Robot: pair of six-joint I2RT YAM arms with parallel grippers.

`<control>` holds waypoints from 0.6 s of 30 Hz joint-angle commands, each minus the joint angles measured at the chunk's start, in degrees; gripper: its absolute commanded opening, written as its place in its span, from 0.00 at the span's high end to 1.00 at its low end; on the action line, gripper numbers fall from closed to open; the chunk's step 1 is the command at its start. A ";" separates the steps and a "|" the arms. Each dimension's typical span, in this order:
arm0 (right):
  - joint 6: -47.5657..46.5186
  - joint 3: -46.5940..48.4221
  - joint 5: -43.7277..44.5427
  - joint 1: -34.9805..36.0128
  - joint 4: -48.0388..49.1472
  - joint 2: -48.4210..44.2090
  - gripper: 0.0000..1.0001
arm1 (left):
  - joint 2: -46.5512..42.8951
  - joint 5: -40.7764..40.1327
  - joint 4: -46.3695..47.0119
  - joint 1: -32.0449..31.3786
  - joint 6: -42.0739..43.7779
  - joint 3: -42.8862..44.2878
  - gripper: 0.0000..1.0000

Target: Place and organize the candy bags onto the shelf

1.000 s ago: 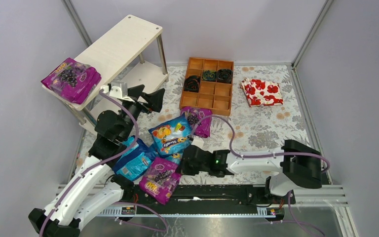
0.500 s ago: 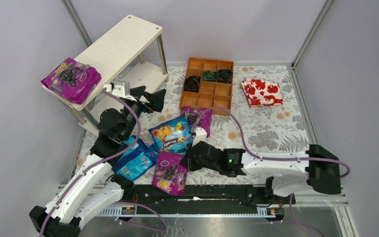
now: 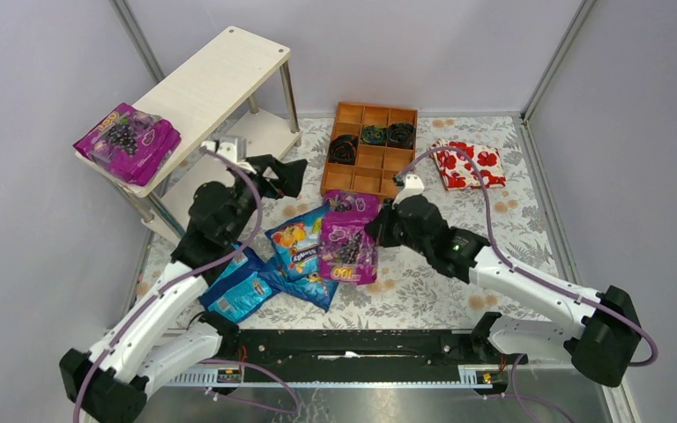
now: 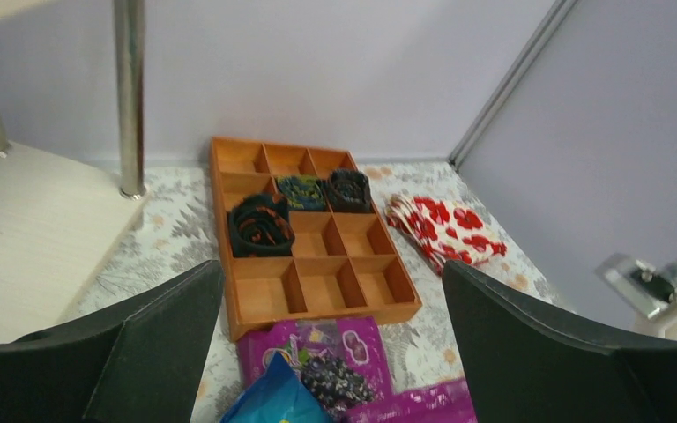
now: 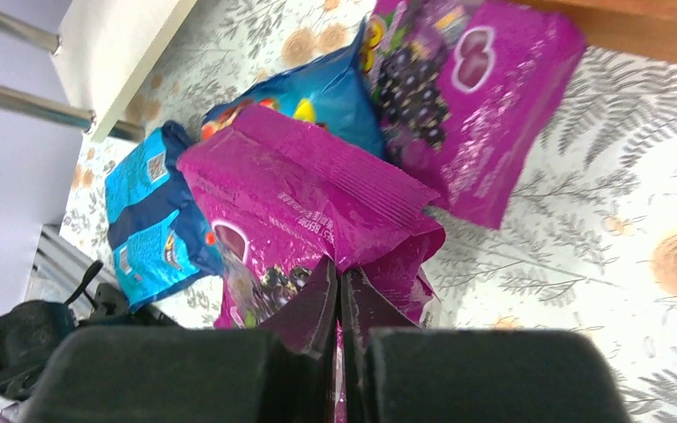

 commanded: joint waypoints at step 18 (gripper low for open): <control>21.92 -3.31 -7.21 -23.61 12.78 3.45 1.00 | 24.02 25.74 -6.92 -0.34 -15.59 10.83 0.01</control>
